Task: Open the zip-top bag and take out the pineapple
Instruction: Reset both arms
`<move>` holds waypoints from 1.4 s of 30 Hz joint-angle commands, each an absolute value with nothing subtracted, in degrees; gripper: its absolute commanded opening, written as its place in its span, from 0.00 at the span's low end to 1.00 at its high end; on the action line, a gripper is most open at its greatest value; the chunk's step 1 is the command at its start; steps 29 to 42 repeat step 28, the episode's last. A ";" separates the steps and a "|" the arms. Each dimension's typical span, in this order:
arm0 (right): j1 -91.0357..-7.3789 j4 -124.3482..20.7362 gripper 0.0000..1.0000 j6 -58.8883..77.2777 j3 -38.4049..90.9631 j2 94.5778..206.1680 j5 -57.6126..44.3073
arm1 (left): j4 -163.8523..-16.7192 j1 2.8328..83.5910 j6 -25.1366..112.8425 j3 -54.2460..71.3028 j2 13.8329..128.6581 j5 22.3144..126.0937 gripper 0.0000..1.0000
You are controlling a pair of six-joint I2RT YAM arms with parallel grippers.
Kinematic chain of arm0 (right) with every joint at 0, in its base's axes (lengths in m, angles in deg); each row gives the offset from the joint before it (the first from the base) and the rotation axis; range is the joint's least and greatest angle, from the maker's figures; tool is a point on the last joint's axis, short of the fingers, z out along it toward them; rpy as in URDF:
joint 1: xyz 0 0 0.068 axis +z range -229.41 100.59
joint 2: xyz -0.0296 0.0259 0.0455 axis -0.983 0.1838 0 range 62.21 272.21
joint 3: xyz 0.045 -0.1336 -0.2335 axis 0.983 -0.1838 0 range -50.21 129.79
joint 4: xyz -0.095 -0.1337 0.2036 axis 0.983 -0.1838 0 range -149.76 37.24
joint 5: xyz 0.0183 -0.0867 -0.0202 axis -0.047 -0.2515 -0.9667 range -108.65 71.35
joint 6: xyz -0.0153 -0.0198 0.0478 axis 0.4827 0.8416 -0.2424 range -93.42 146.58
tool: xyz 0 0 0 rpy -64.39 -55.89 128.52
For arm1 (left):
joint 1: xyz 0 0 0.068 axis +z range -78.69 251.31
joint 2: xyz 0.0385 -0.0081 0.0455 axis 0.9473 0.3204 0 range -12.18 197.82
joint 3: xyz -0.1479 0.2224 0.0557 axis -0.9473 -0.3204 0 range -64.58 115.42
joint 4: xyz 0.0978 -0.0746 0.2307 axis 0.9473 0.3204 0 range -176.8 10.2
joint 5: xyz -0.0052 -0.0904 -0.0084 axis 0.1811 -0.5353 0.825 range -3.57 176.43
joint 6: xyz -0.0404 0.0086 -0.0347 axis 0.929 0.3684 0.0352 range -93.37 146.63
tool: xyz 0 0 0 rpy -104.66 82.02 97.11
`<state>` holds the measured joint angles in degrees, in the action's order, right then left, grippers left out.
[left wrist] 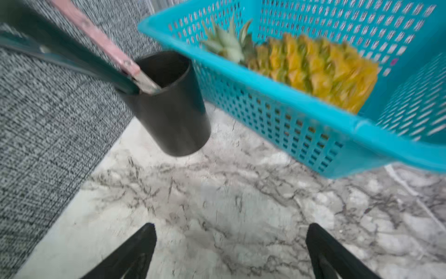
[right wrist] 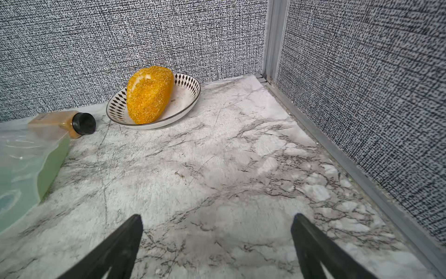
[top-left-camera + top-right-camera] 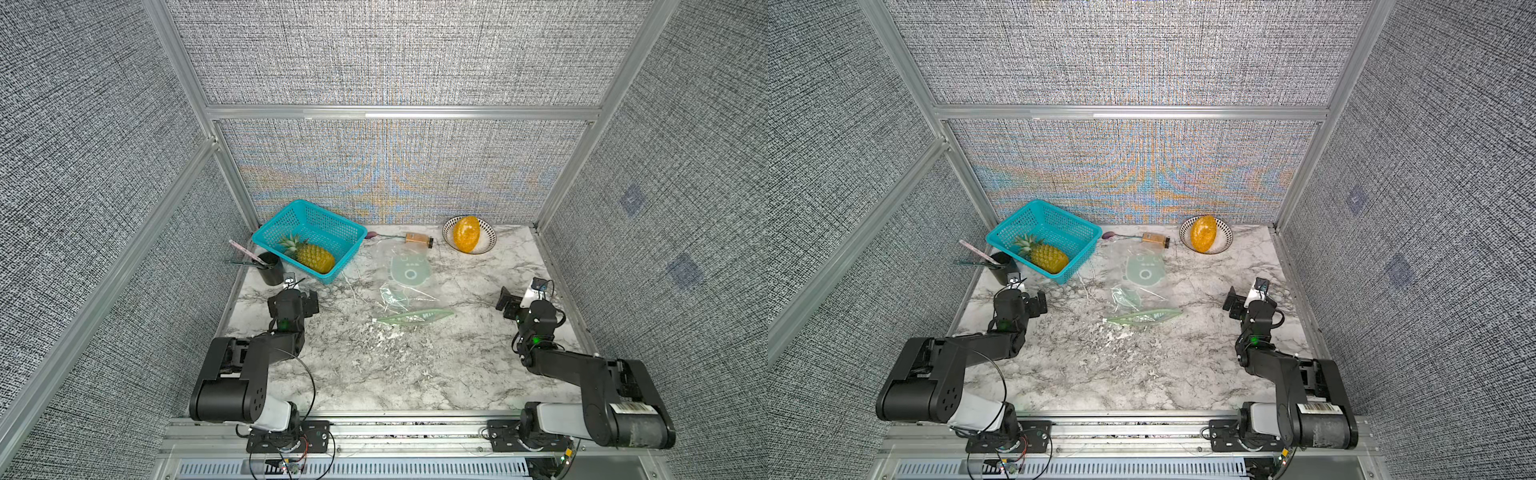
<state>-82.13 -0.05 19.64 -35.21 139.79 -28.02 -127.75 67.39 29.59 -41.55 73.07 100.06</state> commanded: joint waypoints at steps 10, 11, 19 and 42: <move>-78.48 18.25 0.98 25.71 -38.33 148.63 -25.68 | -127.76 67.32 25.75 -39.19 73.52 93.77 1.00; -78.38 29.89 0.98 25.50 -42.19 151.35 -27.24 | -127.59 67.27 25.75 -39.26 73.42 93.65 1.00; -77.46 22.57 0.98 24.69 -39.26 149.39 -31.53 | -126.16 67.31 25.44 -37.95 74.57 92.88 1.00; -77.39 22.11 0.98 24.65 -39.20 149.29 -31.66 | -127.14 67.49 25.30 -39.00 73.44 92.06 1.00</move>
